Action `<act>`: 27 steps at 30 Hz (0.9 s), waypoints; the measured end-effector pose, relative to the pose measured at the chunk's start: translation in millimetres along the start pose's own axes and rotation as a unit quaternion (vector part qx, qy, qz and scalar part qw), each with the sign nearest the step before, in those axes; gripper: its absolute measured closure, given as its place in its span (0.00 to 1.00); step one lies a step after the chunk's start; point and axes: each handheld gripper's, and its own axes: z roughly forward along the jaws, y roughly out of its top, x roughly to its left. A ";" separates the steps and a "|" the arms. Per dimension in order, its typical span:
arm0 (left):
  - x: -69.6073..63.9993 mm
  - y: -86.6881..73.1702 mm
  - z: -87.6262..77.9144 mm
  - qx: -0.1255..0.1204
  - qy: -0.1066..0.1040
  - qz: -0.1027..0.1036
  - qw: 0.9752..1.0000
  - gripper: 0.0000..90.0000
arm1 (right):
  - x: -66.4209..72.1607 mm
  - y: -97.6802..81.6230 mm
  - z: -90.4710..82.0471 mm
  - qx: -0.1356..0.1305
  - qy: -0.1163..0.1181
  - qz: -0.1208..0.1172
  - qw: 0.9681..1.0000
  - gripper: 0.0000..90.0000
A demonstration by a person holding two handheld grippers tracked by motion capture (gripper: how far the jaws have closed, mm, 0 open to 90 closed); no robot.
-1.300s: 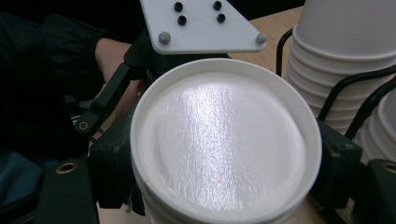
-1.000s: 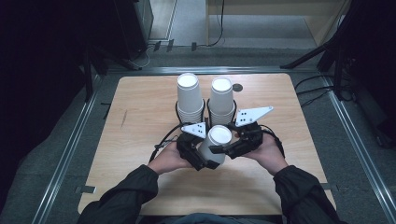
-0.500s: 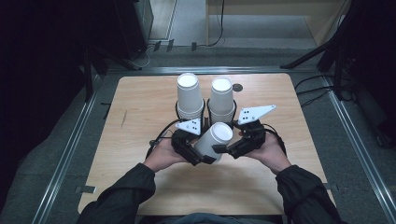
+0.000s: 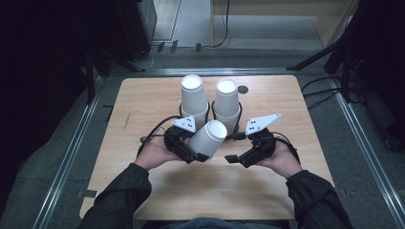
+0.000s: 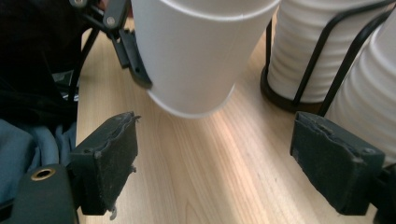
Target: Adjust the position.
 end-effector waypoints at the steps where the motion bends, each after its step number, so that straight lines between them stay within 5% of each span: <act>1: 0.8 0.3 -0.4 0.009 0.004 0.002 1.000 0.16 | 0.0 0.0 0.0 0.000 0.000 0.000 1.000 0.18; 7: 3.7 0.0 2.8 0.053 0.028 0.015 0.998 0.16 | 0.2 -8.5 3.8 0.026 -0.006 -0.006 1.000 0.18; 9: 4.8 1.3 7.0 0.080 0.041 0.023 0.996 0.16 | -0.9 -11.3 4.2 0.027 -0.010 -0.006 1.000 0.18; 18: 5.4 6.4 21.5 0.122 0.037 0.030 0.991 0.16 | -3.5 -16.8 4.7 0.027 -0.025 0.000 0.999 0.18; 22: -0.9 9.2 33.9 0.152 0.044 0.051 0.986 0.16 | -2.7 -17.3 3.3 0.019 -0.023 -0.003 1.000 0.18; 27: -4.7 11.1 43.6 0.156 0.017 0.058 0.986 0.16 | -3.0 -17.3 5.5 0.016 -0.016 -0.010 1.000 0.18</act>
